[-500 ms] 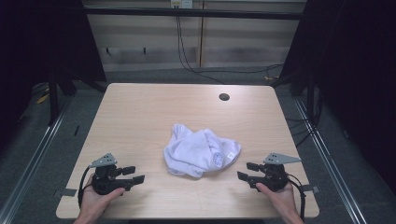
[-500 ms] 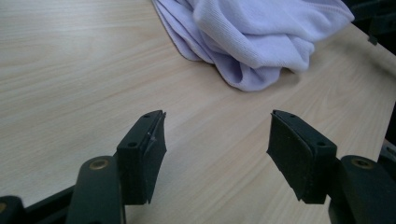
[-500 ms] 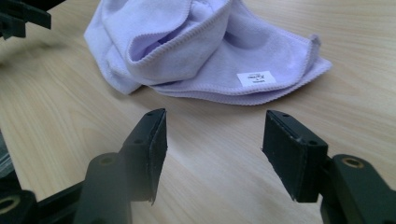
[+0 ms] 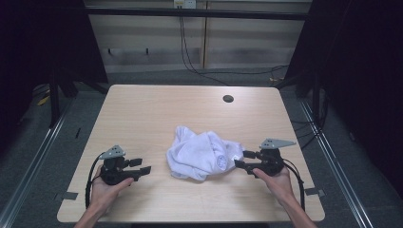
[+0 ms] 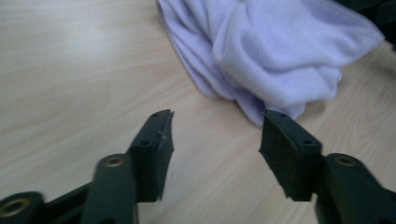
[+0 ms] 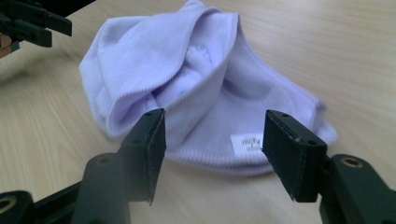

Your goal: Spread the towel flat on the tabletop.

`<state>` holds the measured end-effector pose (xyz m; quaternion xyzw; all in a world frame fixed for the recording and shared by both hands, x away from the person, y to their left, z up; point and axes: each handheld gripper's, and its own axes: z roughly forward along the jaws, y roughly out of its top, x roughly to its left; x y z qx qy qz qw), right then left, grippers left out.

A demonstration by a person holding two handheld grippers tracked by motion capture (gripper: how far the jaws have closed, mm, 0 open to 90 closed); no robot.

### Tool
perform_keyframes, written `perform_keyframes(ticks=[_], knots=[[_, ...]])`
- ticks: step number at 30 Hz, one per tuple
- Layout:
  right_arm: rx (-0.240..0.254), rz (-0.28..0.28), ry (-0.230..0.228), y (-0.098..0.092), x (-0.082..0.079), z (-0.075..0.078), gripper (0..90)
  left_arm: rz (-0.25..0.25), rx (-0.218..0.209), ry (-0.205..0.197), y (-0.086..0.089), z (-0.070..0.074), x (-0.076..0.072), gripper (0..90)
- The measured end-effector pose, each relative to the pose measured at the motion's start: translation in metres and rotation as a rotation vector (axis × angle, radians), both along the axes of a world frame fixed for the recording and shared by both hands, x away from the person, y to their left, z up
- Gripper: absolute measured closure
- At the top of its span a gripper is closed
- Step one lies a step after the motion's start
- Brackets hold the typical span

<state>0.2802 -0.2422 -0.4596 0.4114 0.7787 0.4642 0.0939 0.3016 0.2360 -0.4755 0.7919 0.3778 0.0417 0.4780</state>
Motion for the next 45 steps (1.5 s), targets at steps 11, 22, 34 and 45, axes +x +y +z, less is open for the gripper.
perform_keyframes(ticks=[11, 22, 34, 45], knots=[[-0.027, 0.056, 0.018, 0.040, 0.058, -0.004, 37.2, -0.047, 0.005, -0.033, -0.057, 0.008, 0.042, 47.9], [-0.140, 0.132, 0.103, 0.066, 0.058, -0.037, 67.5, -0.165, 0.127, 0.018, -0.090, -0.017, 0.041, 71.8], [-0.146, 0.266, 0.105, 0.080, 0.001, -0.024, 49.5, -0.262, 0.122, 0.086, -0.046, -0.012, -0.025, 76.4], [-0.074, 0.210, 0.044, 0.061, -0.009, -0.003, 49.8, -0.265, 0.030, 0.093, -0.032, 0.001, -0.042, 63.8]])
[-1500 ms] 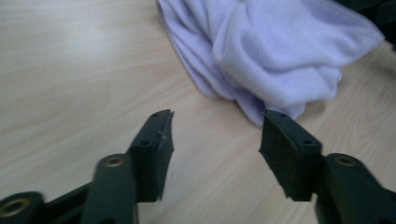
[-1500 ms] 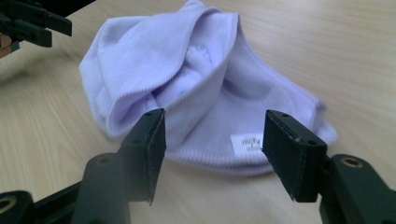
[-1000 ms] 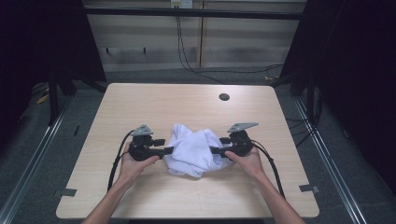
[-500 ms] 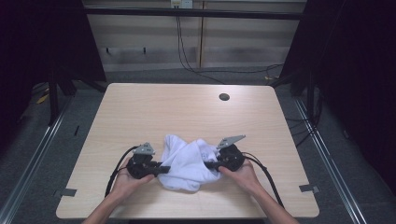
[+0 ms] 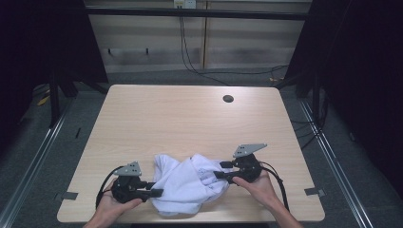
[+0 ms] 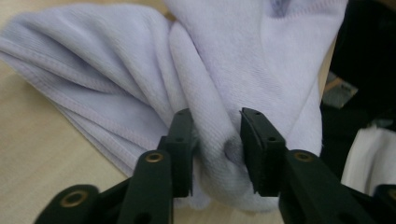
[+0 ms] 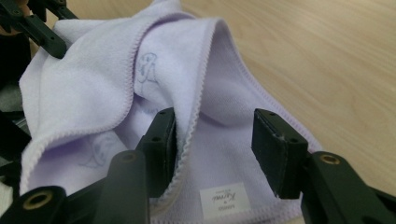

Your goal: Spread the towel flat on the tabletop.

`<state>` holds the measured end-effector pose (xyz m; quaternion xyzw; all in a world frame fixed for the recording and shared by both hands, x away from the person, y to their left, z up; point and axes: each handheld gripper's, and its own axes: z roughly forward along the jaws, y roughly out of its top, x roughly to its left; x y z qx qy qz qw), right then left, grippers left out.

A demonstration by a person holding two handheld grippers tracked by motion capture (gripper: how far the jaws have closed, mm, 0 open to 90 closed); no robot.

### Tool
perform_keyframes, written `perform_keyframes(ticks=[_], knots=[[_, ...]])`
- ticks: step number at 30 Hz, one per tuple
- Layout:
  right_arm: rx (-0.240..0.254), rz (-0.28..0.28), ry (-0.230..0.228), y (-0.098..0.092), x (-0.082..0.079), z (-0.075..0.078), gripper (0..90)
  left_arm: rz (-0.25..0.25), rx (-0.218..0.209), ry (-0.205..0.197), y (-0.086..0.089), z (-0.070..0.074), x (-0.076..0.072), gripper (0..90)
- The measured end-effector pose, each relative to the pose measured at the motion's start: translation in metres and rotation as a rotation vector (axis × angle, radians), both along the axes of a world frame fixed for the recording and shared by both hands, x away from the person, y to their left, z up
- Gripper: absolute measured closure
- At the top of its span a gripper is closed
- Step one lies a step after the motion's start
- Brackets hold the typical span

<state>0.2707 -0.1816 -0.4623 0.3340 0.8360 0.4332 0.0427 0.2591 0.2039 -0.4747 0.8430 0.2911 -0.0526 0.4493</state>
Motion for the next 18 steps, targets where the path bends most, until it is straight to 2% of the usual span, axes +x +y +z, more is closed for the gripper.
perform_keyframes(ticks=[2, 4, 6, 7, 8, 9, 10, 11, 12, 13, 14, 15, 16, 17, 18], knots=[[0.025, -0.004, -0.012, -0.001, 0.000, 0.005, 47.8, 0.031, -0.016, -0.017, 0.000, 0.004, 0.007, 60.4], [0.044, -0.006, -0.027, -0.004, 0.000, 0.010, 45.0, 0.055, -0.038, -0.038, 0.000, 0.010, 0.012, 61.4], [0.056, -0.018, -0.048, -0.007, 0.000, 0.016, 45.4, 0.053, -0.044, -0.063, -0.004, 0.016, 0.016, 63.4], [0.061, -0.016, -0.052, -0.008, 0.000, 0.017, 47.2, 0.053, -0.044, -0.063, -0.004, 0.016, 0.016, 63.9], [0.054, -0.017, -0.058, -0.009, -0.001, 0.018, 49.2, 0.043, -0.066, -0.086, -0.010, 0.021, 0.020, 64.1], [0.055, -0.016, -0.053, -0.008, 0.000, 0.017, 51.0, 0.044, -0.070, -0.093, -0.015, 0.024, 0.023, 64.0], [0.052, -0.011, -0.046, -0.006, 0.000, 0.015, 56.2, 0.043, -0.071, -0.096, -0.020, 0.025, 0.026, 62.9], [0.052, -0.011, -0.046, -0.006, 0.000, 0.015, 56.2, 0.043, -0.071, -0.096, -0.020, 0.025, 0.026, 60.6], [0.032, 0.012, -0.035, 0.000, 0.000, 0.009, 61.3, 0.036, -0.051, -0.101, -0.035, 0.023, 0.035, 56.4], [0.027, 0.019, -0.032, 0.004, 0.001, 0.007, 63.7, 0.036, -0.051, -0.101, -0.035, 0.023, 0.035, 52.4], [0.024, 0.027, -0.025, 0.006, 0.001, 0.006, 62.2, 0.034, -0.030, -0.080, -0.048, 0.015, 0.043, 51.2], [0.022, 0.030, -0.024, 0.008, 0.001, 0.005, 59.8, 0.018, -0.036, -0.061, -0.053, 0.010, 0.046, 53.0], [0.023, 0.030, -0.022, 0.009, 0.002, 0.004, 56.9, -0.004, -0.025, -0.058, -0.056, 0.006, 0.046, 58.4], [0.025, 0.036, -0.020, 0.009, 0.002, 0.004, 54.5, -0.004, -0.025, -0.058, -0.056, 0.006, 0.046, 69.6], [0.025, 0.034, -0.021, 0.008, 0.002, 0.004, 52.2, -0.042, -0.002, -0.072, -0.059, 0.003, 0.044, 75.2]])
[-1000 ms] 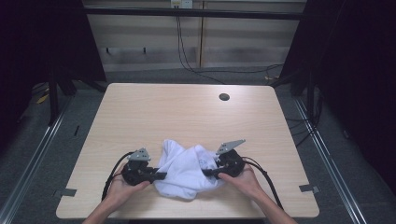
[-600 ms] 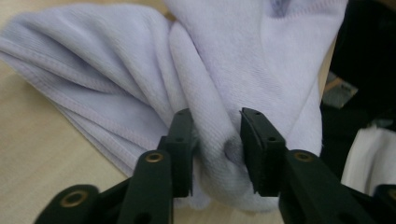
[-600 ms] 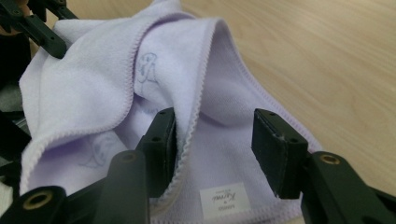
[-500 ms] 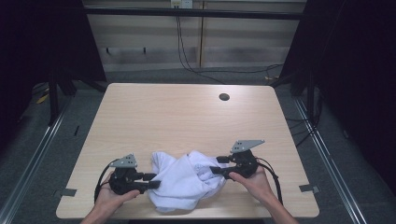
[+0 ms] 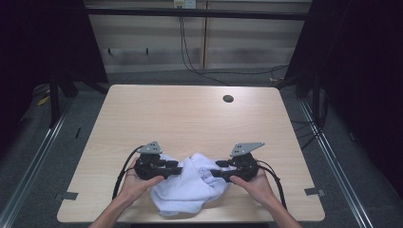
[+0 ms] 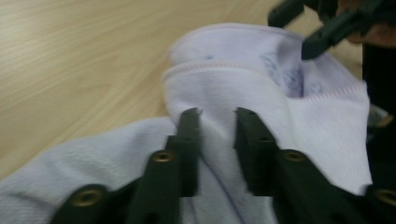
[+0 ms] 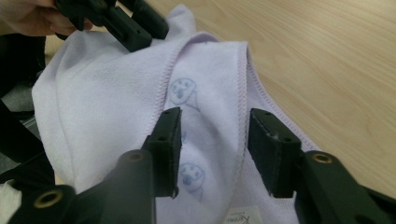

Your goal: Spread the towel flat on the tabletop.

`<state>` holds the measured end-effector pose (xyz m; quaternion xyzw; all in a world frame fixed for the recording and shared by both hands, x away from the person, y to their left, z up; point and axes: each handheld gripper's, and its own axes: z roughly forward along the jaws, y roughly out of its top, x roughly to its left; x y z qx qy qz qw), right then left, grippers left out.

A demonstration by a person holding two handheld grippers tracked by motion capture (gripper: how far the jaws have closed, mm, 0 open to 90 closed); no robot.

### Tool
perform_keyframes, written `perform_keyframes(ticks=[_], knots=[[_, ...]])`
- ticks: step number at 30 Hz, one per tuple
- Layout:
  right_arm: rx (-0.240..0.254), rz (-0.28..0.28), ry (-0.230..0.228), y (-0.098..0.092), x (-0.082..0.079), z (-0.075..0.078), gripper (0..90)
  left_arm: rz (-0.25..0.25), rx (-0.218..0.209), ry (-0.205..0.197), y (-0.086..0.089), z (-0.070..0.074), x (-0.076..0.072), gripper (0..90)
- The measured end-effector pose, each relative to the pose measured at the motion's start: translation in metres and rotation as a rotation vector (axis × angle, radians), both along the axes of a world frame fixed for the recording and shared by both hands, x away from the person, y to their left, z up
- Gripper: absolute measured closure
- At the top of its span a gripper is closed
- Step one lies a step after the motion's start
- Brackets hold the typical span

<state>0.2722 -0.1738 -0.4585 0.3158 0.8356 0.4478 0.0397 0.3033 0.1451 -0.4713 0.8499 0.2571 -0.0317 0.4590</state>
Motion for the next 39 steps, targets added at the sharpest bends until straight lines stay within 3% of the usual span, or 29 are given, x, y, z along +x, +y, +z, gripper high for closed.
perform_keyframes(ticks=[3, 5, 9, 10, 12, 14, 16, 17, 18, 22, 25, 32, 33, 34, 35, 37, 38, 39], knots=[[0.010, -0.026, -0.009, -0.004, 0.001, 0.000, 47.3, 0.012, -0.035, 0.019, 0.006, 0.001, 0.000, 85.8], [-0.005, -0.043, -0.015, -0.005, 0.004, 0.000, 45.6, 0.014, -0.044, 0.027, 0.007, 0.000, 0.000, 86.9], [0.014, -0.013, 0.006, 0.006, 0.016, -0.003, 43.3, 0.006, -0.036, 0.033, 0.004, -0.004, 0.000, 86.1], [0.022, 0.000, 0.015, 0.012, 0.020, -0.005, 43.1, 0.017, -0.039, 0.031, 0.004, -0.004, 0.000, 81.5], [-0.002, 0.012, 0.026, 0.023, 0.026, -0.010, 42.8, 0.049, -0.025, 0.042, 0.004, -0.004, 0.002, 58.9], [0.004, 0.032, 0.051, 0.033, 0.031, -0.016, 43.9, 0.039, -0.029, 0.056, 0.006, -0.006, 0.003, 52.9], [-0.020, 0.052, 0.059, 0.039, 0.031, -0.021, 51.0, 0.021, -0.029, 0.072, 0.006, -0.007, 0.001, 49.4], [-0.020, 0.052, 0.059, 0.039, 0.031, -0.021, 51.0, 0.021, -0.029, 0.072, 0.006, -0.007, 0.001, 49.6], [-0.034, 0.059, 0.057, 0.042, 0.028, -0.022, 61.8, -0.016, -0.025, 0.072, 0.003, -0.007, -0.003, 51.5], [-0.036, 0.054, 0.036, 0.043, 0.024, -0.019, 79.5, -0.092, -0.019, 0.098, -0.002, -0.008, -0.007, 65.2], [-0.025, 0.044, 0.030, 0.041, 0.023, -0.016, 86.3, -0.096, -0.019, 0.080, -0.002, -0.006, -0.009, 78.2], [0.028, -0.060, 0.021, 0.014, 0.027, -0.002, 87.4, 0.003, -0.147, 0.037, 0.019, 0.012, -0.003, 81.0], [0.028, -0.060, 0.021, 0.014, 0.027, -0.002, 87.4, 0.003, -0.147, 0.037, 0.019, 0.012, -0.003, 81.0], [0.038, -0.085, 0.009, 0.006, 0.028, 0.005, 87.4, 0.019, -0.174, 0.036, 0.023, 0.016, -0.002, 81.3], [0.039, -0.097, -0.004, 0.003, 0.029, 0.010, 87.5, 0.059, -0.193, -0.002, 0.031, 0.025, 0.000, 81.6], [0.042, -0.132, -0.024, -0.006, 0.030, 0.018, 87.6, 0.080, -0.212, -0.014, 0.036, 0.030, 0.001, 82.2], [0.041, -0.158, -0.034, -0.011, 0.032, 0.023, 87.7, 0.127, -0.235, -0.045, 0.046, 0.039, 0.003, 82.3], [0.041, -0.188, -0.047, -0.017, 0.033, 0.027, 87.8, 0.127, -0.235, -0.045, 0.046, 0.039, 0.003, 82.4]])
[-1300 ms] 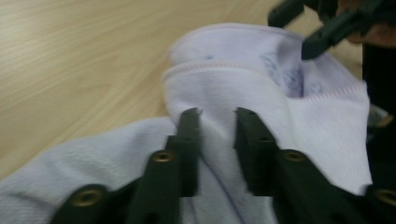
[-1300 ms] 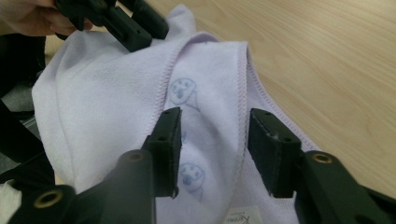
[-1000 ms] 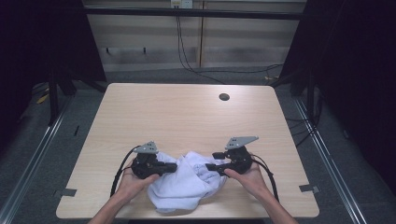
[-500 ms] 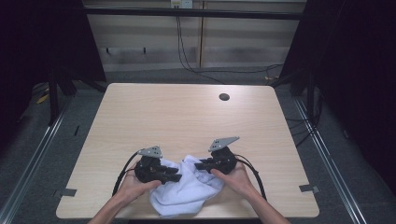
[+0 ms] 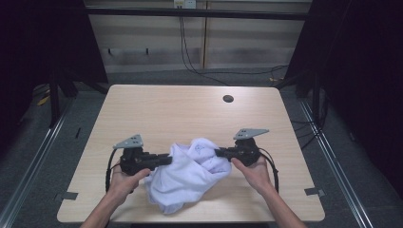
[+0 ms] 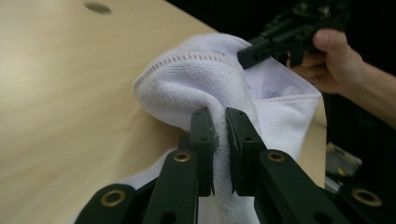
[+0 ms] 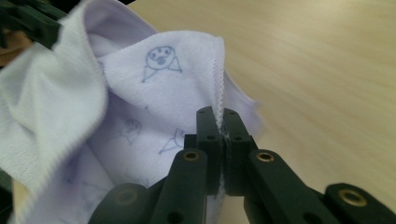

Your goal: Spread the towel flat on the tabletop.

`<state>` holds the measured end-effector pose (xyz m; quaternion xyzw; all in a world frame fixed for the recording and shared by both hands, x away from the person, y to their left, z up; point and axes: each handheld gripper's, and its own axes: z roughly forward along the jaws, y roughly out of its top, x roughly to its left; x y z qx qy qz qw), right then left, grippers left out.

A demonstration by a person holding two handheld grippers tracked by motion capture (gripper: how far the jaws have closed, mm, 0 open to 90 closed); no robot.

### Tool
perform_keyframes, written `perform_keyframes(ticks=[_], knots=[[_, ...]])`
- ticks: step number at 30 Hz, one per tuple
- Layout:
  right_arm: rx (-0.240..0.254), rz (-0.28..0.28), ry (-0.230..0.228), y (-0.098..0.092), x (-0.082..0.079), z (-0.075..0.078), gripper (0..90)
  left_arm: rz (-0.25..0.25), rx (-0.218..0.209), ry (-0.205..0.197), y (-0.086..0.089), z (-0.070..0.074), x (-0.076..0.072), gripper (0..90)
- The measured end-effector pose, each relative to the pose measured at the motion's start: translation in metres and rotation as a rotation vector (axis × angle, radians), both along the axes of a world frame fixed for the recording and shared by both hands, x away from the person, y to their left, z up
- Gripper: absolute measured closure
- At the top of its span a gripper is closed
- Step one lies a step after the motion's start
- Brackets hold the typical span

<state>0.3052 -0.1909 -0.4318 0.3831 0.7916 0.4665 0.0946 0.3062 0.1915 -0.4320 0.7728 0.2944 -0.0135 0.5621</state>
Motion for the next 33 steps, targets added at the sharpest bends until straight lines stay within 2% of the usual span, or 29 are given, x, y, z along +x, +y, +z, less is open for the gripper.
perform_keyframes(ticks=[1, 3, 4, 5, 6, 8, 9, 10, 11, 12, 16, 19, 20, 21, 23, 25, 26, 28, 30, 33], knots=[[0.008, -0.018, -0.003, -0.007, 0.003, 0.004, 87.8, 0.036, 0.003, -0.024, 0.008, 0.008, 0.002, 82.4], [0.008, -0.074, -0.014, -0.018, 0.007, 0.012, 87.8, 0.067, 0.005, -0.040, 0.014, 0.016, 0.006, 82.6], [0.008, -0.074, -0.014, -0.018, 0.007, 0.012, 87.8, 0.067, 0.005, -0.040, 0.014, 0.016, 0.006, 82.6], [0.019, -0.089, -0.016, -0.022, 0.009, 0.017, 87.8, 0.084, 0.008, -0.057, 0.017, 0.021, 0.007, 82.6], [0.038, -0.135, -0.036, -0.029, 0.013, 0.029, 87.8, 0.095, -0.004, -0.066, 0.020, 0.026, 0.010, 82.7], [0.062, -0.166, -0.056, -0.033, 0.018, 0.043, 87.8, 0.135, -0.003, -0.115, 0.024, 0.046, 0.021, 82.8], [0.069, -0.178, -0.068, -0.033, 0.021, 0.051, 87.8, 0.149, -0.011, -0.127, 0.024, 0.054, 0.025, 82.8], [0.069, -0.178, -0.068, -0.033, 0.021, 0.051, 87.8, 0.149, -0.011, -0.127, 0.024, 0.054, 0.025, 82.9], [0.072, -0.194, -0.102, -0.030, 0.027, 0.068, 87.8, 0.182, -0.006, -0.163, 0.023, 0.071, 0.035, 82.9], [0.068, -0.202, -0.123, -0.028, 0.030, 0.076, 87.8, 0.204, 0.001, -0.177, 0.023, 0.080, 0.041, 82.9], [0.071, -0.230, -0.164, -0.023, 0.050, 0.108, 87.7, 0.264, -0.021, -0.221, 0.026, 0.110, 0.063, 82.9], [0.083, -0.248, -0.200, -0.021, 0.061, 0.131, 87.8, 0.281, -0.051, -0.250, 0.026, 0.129, 0.067, 82.9], [0.083, -0.248, -0.200, -0.021, 0.061, 0.131, 87.8, 0.281, -0.051, -0.250, 0.026, 0.129, 0.067, 83.0], [0.086, -0.263, -0.215, -0.022, 0.067, 0.145, 88.0, 0.286, -0.059, -0.265, 0.024, 0.139, 0.069, 83.0], [0.105, -0.279, -0.235, -0.025, 0.072, 0.155, 88.0, 0.289, -0.068, -0.291, 0.023, 0.148, 0.071, 83.0], [0.112, -0.298, -0.272, -0.026, 0.073, 0.164, 88.1, 0.288, -0.072, -0.302, 0.021, 0.153, 0.072, 83.0], [0.115, -0.313, -0.293, -0.026, 0.072, 0.168, 88.1, 0.290, -0.066, -0.337, 0.018, 0.160, 0.070, 82.8], [0.127, -0.330, -0.318, -0.029, 0.068, 0.170, 88.1, 0.276, -0.051, -0.351, 0.014, 0.162, 0.066, 82.8], [0.129, -0.325, -0.320, -0.031, 0.067, 0.169, 88.1, 0.268, -0.042, -0.350, 0.012, 0.160, 0.065, 82.8], [0.101, -0.326, -0.297, -0.039, 0.060, 0.149, 87.9, 0.239, -0.018, -0.329, 0.004, 0.141, 0.060, 82.7]])
